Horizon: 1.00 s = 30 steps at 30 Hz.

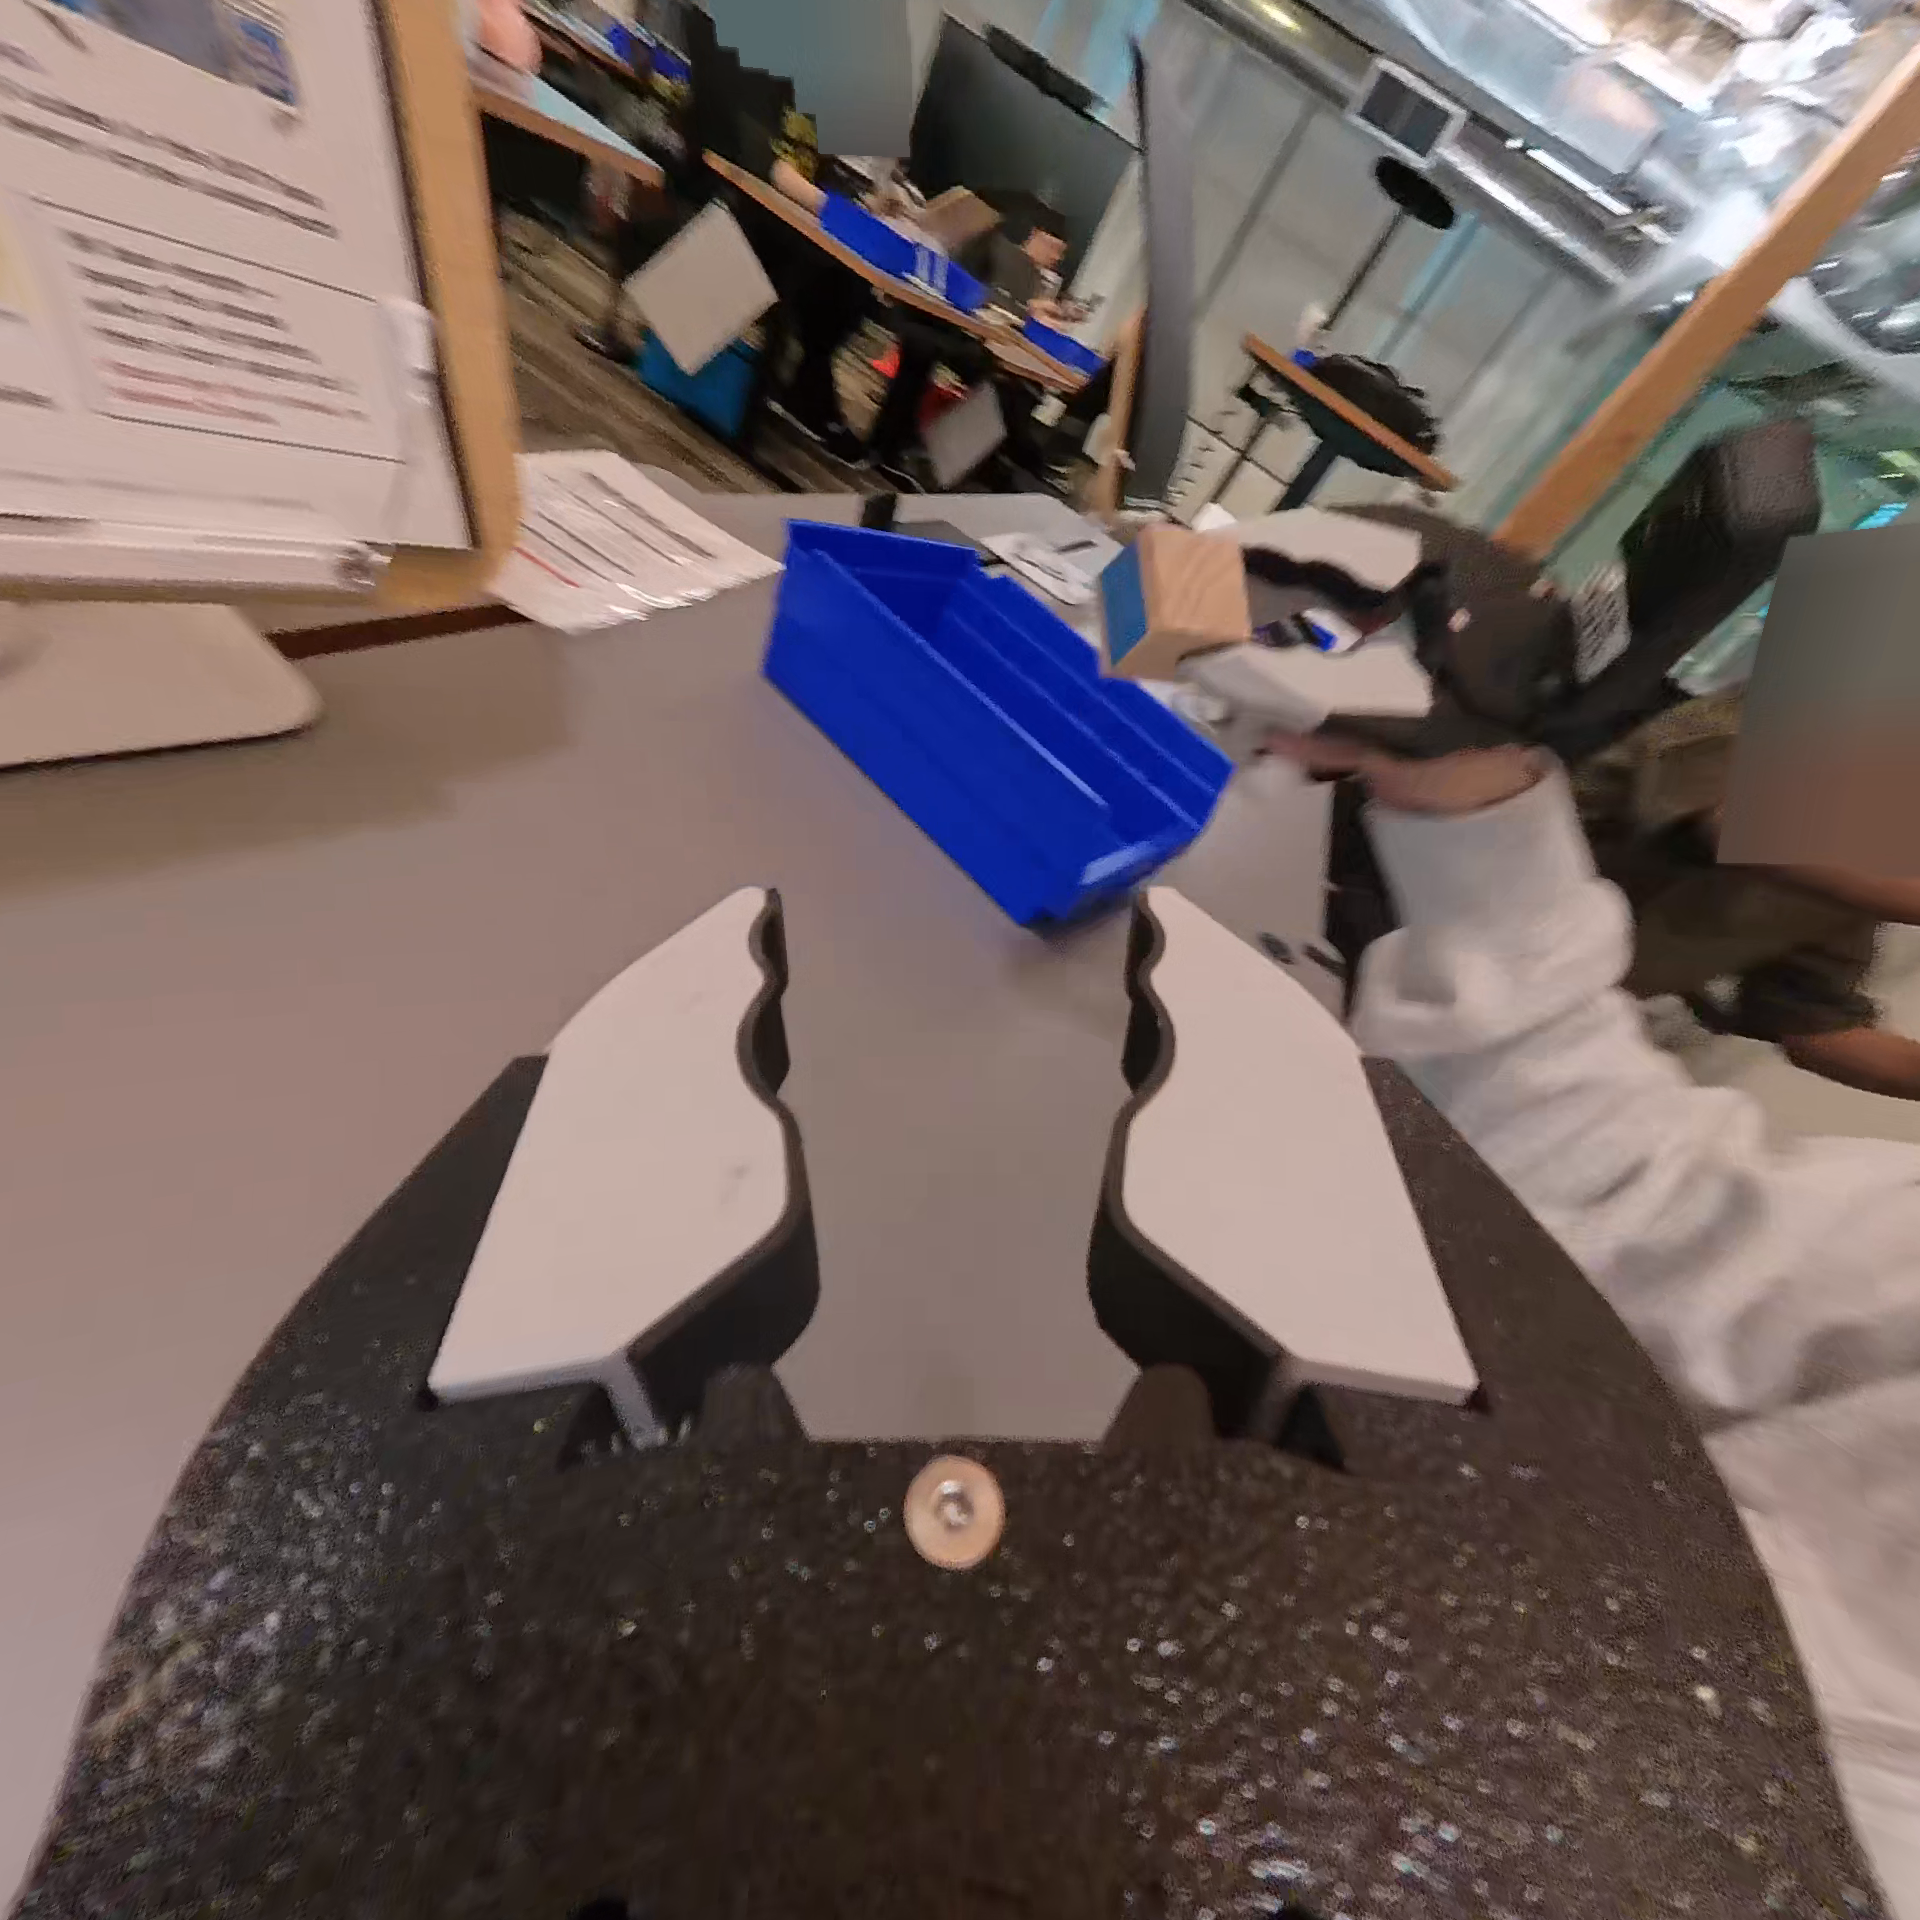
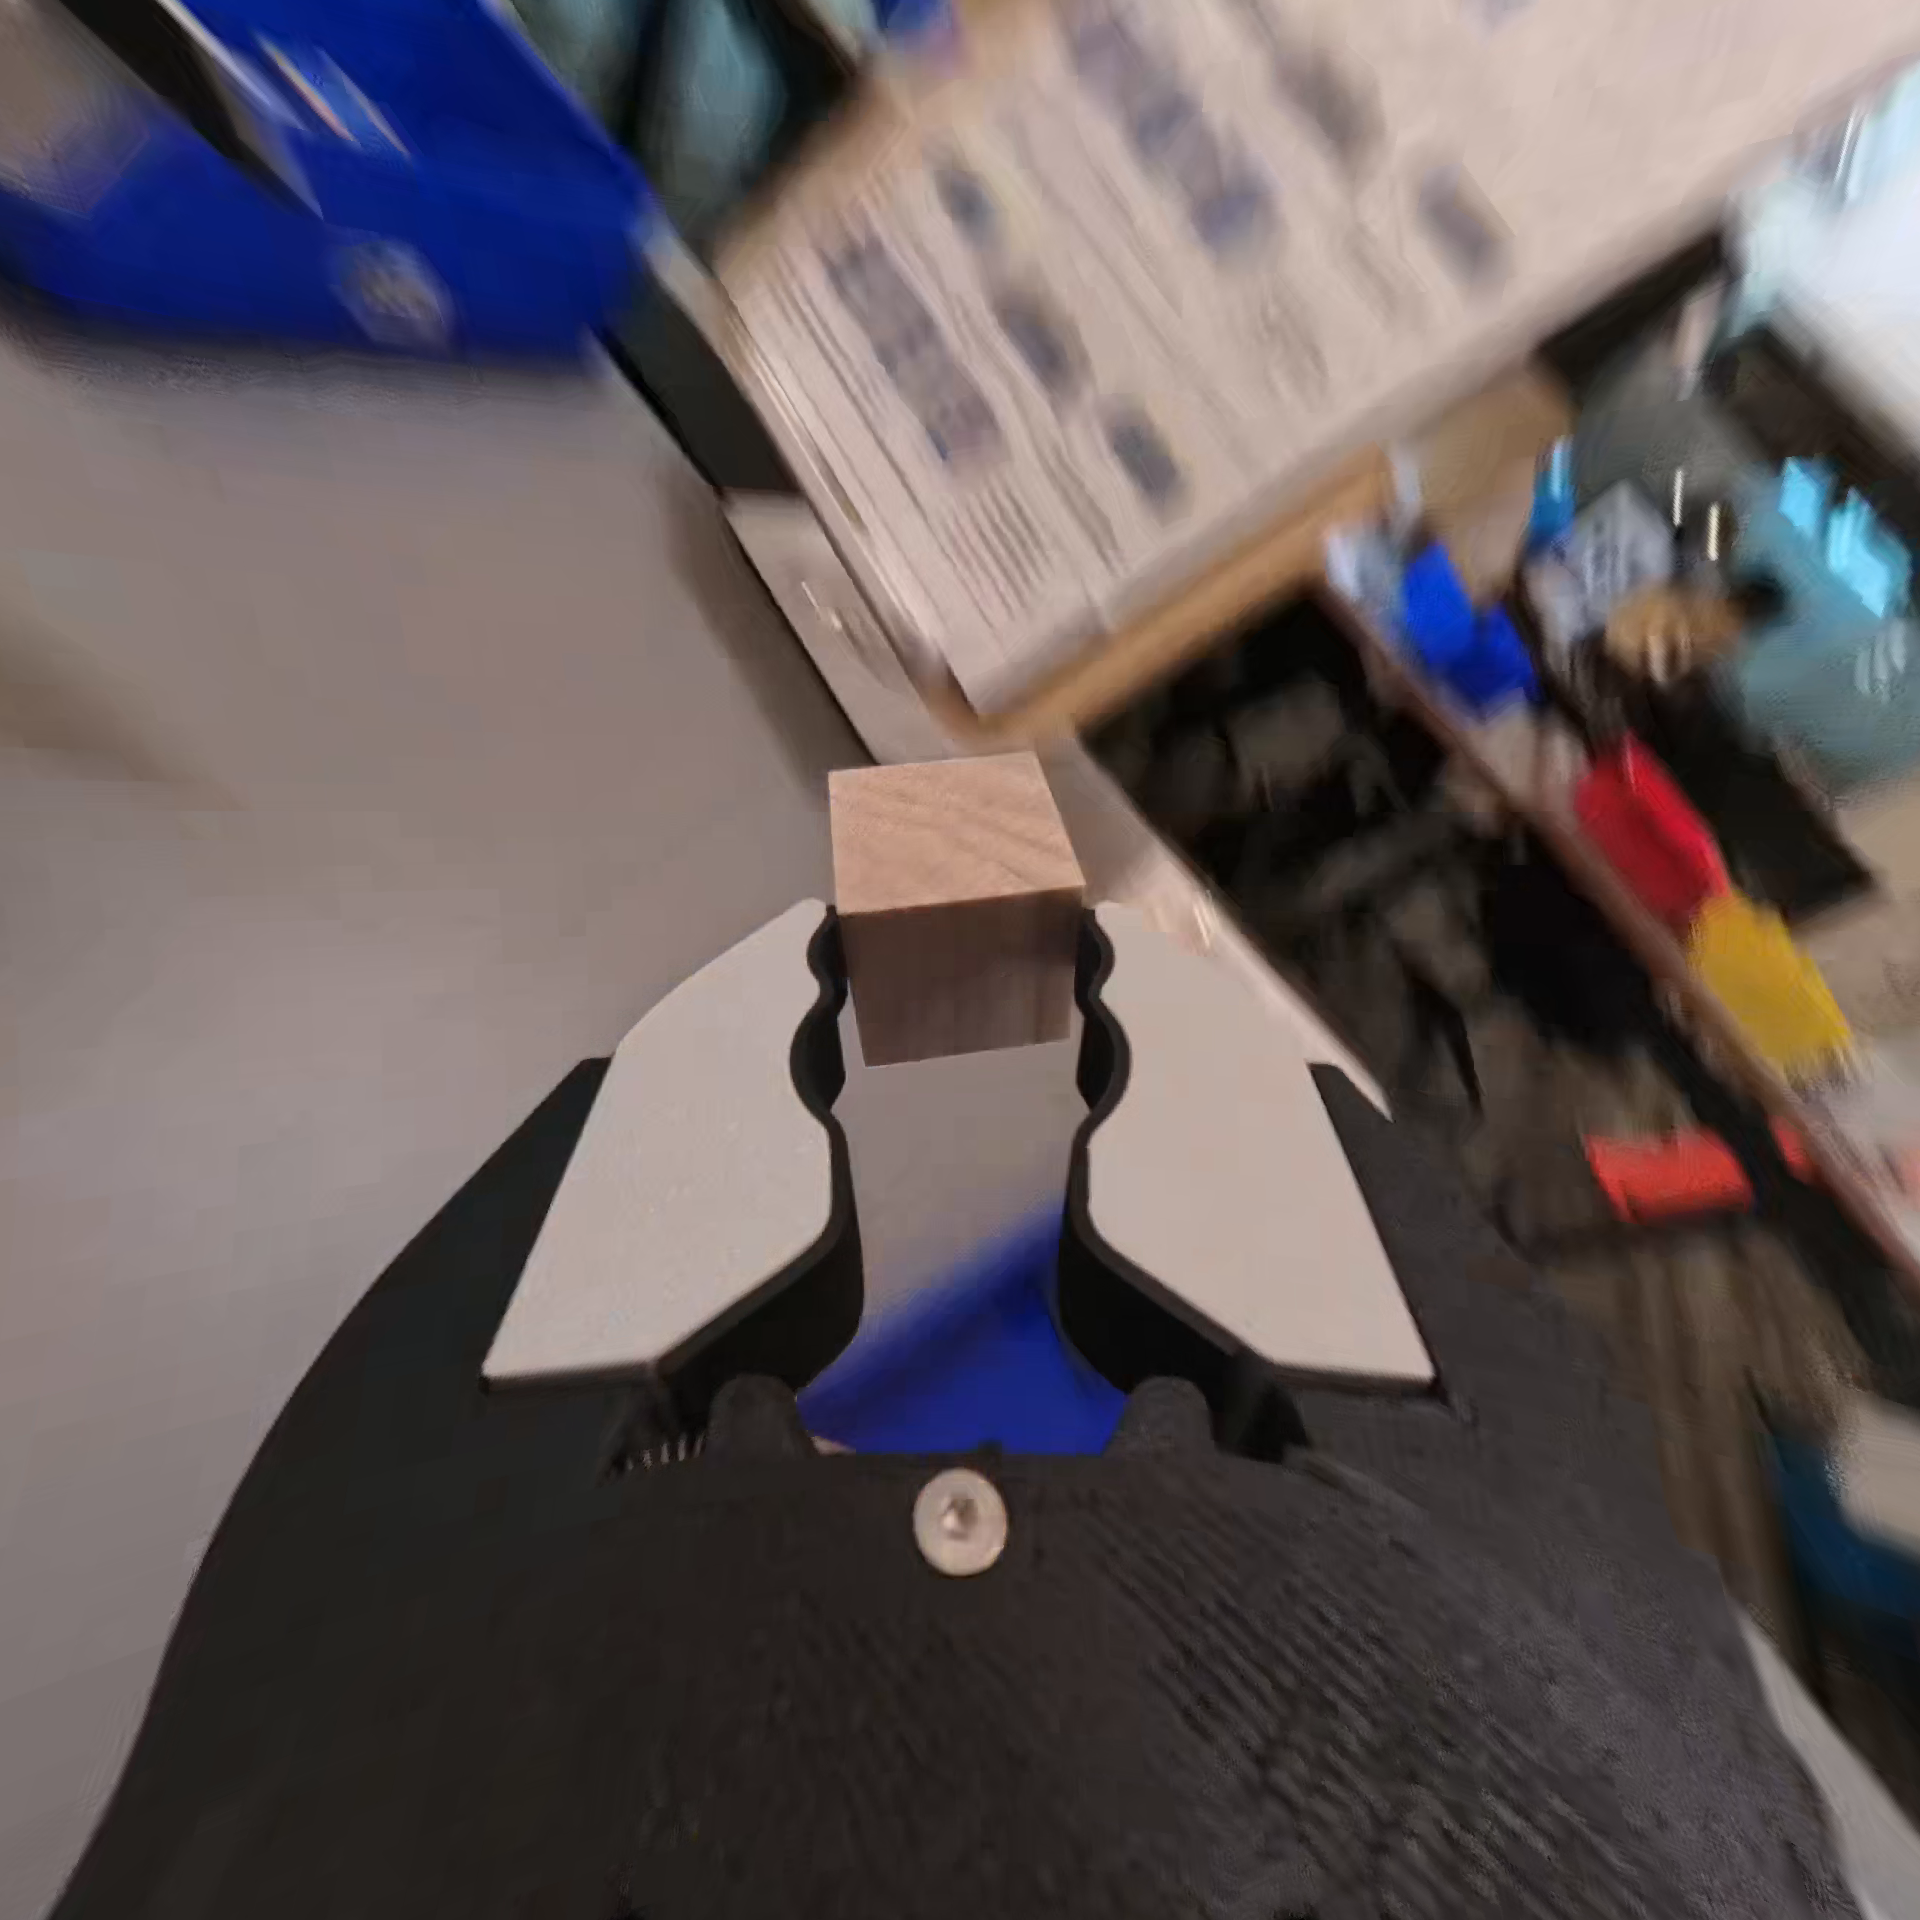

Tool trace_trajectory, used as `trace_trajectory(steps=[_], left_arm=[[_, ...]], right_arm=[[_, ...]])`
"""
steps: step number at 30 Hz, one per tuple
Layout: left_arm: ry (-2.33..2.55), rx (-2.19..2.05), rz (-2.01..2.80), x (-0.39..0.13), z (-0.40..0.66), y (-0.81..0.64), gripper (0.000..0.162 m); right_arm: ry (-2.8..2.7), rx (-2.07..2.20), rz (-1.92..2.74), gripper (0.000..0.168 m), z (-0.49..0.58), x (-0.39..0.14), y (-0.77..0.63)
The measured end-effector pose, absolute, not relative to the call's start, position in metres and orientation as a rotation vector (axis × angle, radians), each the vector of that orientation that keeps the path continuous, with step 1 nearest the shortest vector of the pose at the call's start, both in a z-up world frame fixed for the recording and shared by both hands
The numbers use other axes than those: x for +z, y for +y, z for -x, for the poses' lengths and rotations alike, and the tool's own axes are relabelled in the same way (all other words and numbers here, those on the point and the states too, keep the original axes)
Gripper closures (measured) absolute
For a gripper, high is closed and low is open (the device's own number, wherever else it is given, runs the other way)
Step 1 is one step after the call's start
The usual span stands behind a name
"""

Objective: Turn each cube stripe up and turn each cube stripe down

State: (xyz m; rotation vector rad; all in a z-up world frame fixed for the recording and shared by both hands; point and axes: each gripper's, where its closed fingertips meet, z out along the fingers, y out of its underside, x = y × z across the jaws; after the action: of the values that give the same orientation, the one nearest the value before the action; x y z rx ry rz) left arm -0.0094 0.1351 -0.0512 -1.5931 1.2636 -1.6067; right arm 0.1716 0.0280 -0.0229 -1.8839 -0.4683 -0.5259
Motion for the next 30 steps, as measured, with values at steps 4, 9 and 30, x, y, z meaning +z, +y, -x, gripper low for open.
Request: trace_trajectory(steps=[4, 9, 30], left_arm=[[1.212, -1.595, 1.57, -0.069, 0.009, 0.145, 0.101], [1.261, -1.574, 1.624, -0.092, 0.0, 0.147, 0.101], [1.346, -1.423, 1.619, -0.118, -0.005, 0.153, 0.104]], right_arm=[[-0.149, -0.659, 2.462, 0.125, -0.304, -0.064, -0.035], [0.332, -0.347, 2.754, 0.125, -0.372, -0.109, -0.06], [0.791, -0.063, 3.127, 0.124, -0.412, -0.206, -0.057]])
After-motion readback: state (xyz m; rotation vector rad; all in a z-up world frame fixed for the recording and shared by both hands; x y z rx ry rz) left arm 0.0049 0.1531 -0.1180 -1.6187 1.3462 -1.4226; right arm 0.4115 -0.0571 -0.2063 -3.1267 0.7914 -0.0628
